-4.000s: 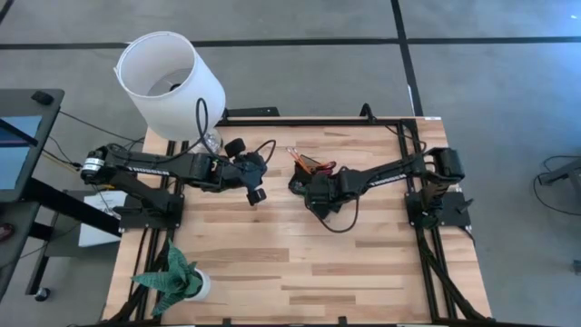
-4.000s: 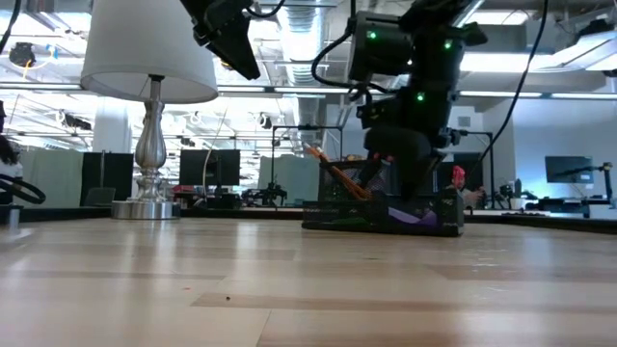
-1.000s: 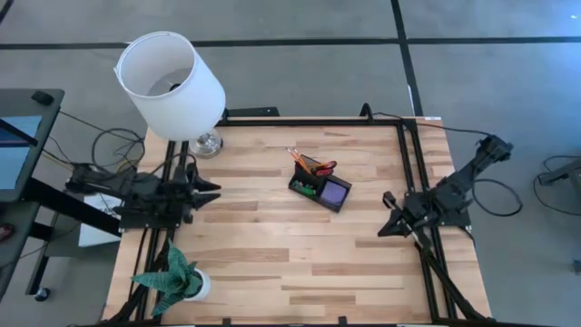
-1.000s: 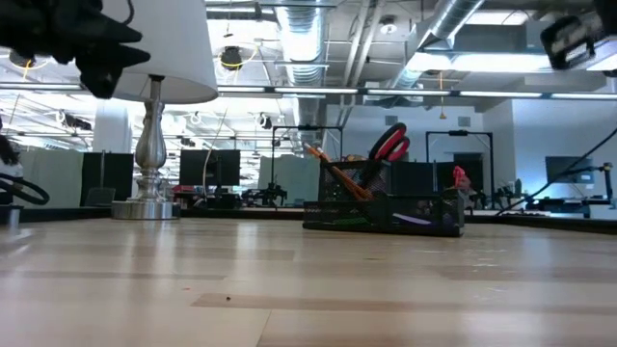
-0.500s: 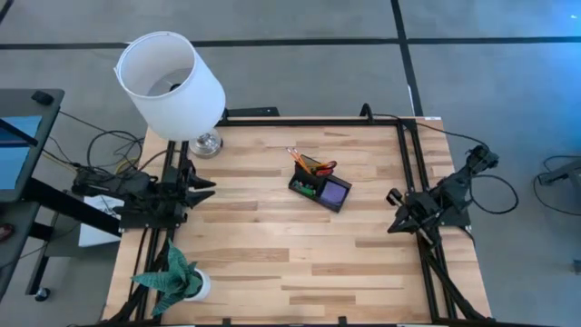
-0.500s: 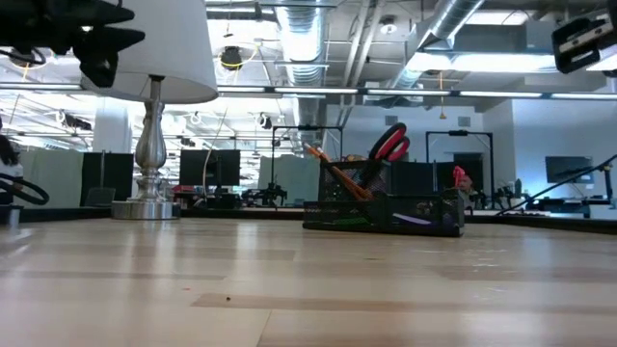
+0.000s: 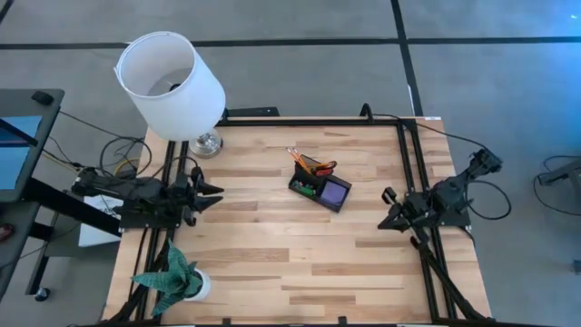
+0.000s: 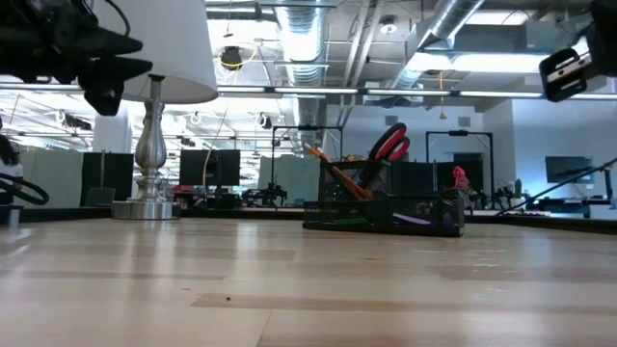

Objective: Pick and place office supplies into organizer
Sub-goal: Return to Home Position

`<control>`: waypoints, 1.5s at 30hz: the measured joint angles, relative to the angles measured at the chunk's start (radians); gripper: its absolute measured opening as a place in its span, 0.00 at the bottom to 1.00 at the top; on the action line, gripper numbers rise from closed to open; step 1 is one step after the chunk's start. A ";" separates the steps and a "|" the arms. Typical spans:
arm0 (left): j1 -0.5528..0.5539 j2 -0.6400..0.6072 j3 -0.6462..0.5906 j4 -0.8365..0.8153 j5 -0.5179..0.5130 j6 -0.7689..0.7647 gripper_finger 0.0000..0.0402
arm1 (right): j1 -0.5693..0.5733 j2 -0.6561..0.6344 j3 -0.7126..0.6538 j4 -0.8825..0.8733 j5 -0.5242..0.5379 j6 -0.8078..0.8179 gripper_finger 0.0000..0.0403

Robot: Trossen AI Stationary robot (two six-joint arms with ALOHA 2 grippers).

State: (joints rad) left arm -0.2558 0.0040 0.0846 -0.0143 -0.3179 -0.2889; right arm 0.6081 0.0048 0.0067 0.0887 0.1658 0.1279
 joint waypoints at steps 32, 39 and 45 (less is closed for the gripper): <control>0.000 0.053 -0.061 0.044 0.061 -0.024 0.32 | -0.031 0.001 0.000 -0.050 -0.004 -0.057 0.00; 0.000 0.053 -0.061 0.044 0.061 -0.023 0.32 | -0.031 0.001 -0.001 -0.050 -0.004 -0.057 0.00; 0.000 0.053 -0.061 0.043 0.060 -0.017 0.32 | -0.031 0.001 -0.001 -0.050 -0.004 -0.057 0.00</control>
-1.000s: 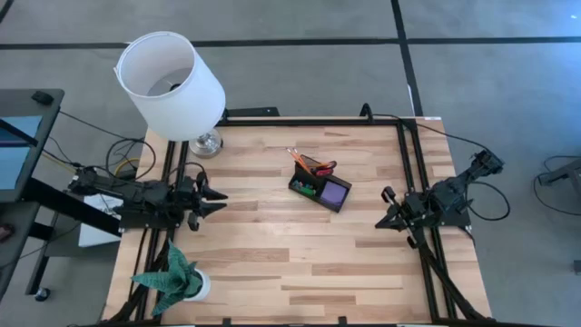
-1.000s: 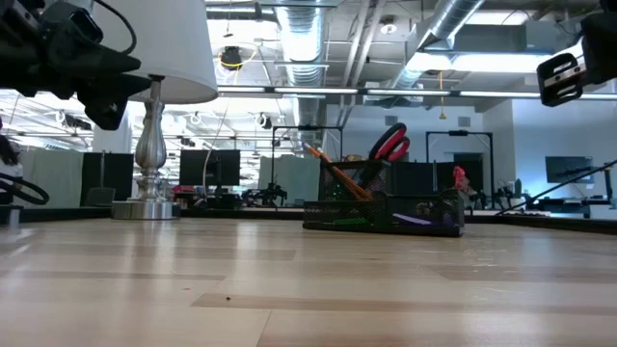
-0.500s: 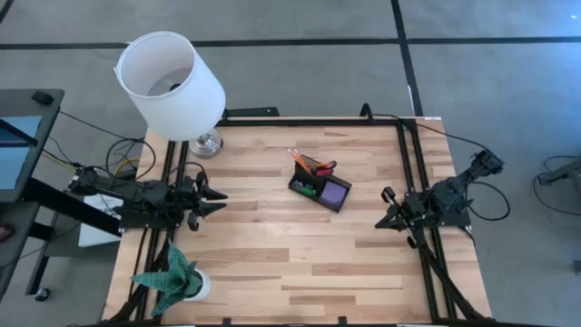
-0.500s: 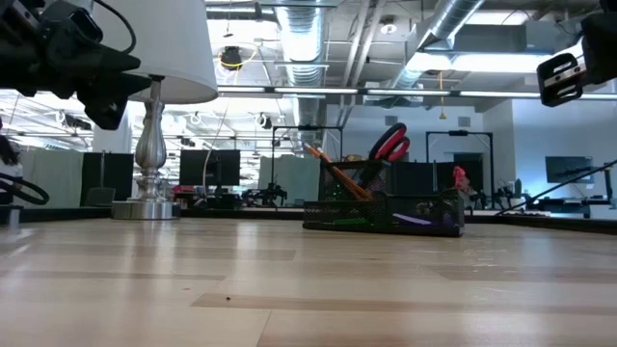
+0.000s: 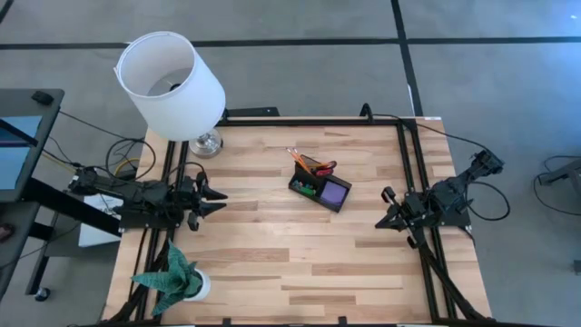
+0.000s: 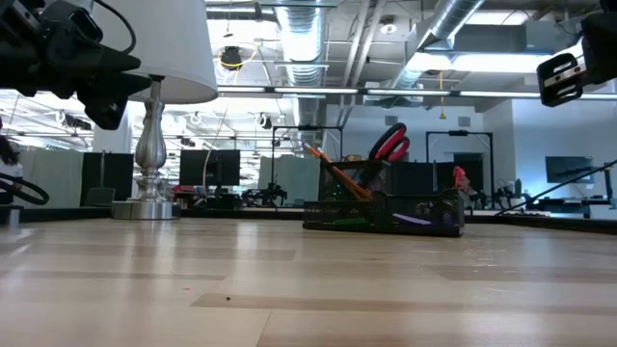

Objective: Pick and place office supplies into organizer
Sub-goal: Return to Home Position

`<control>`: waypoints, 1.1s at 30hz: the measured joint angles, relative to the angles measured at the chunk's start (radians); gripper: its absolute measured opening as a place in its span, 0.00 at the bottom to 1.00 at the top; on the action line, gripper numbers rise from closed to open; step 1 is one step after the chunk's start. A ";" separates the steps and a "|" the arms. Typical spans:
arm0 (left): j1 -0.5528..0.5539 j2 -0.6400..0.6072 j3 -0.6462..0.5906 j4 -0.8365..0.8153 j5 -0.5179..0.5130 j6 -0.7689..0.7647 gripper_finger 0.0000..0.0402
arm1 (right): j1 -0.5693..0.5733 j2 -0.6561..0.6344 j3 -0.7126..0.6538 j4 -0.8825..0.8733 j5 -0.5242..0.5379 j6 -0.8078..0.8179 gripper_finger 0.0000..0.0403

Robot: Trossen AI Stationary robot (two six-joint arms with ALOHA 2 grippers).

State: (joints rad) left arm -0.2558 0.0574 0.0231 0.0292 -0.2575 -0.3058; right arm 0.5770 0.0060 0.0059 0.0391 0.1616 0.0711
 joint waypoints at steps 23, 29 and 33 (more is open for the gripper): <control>0.000 0.000 -0.001 -0.001 0.000 -0.012 0.32 | 0.000 0.000 0.000 0.000 0.000 0.000 0.00; 0.000 0.000 -0.001 -0.001 0.000 -0.012 0.32 | 0.000 0.000 0.000 0.000 0.000 0.000 0.00; 0.000 0.000 -0.001 -0.001 0.000 -0.012 0.32 | 0.000 0.000 0.000 0.000 0.000 0.000 0.00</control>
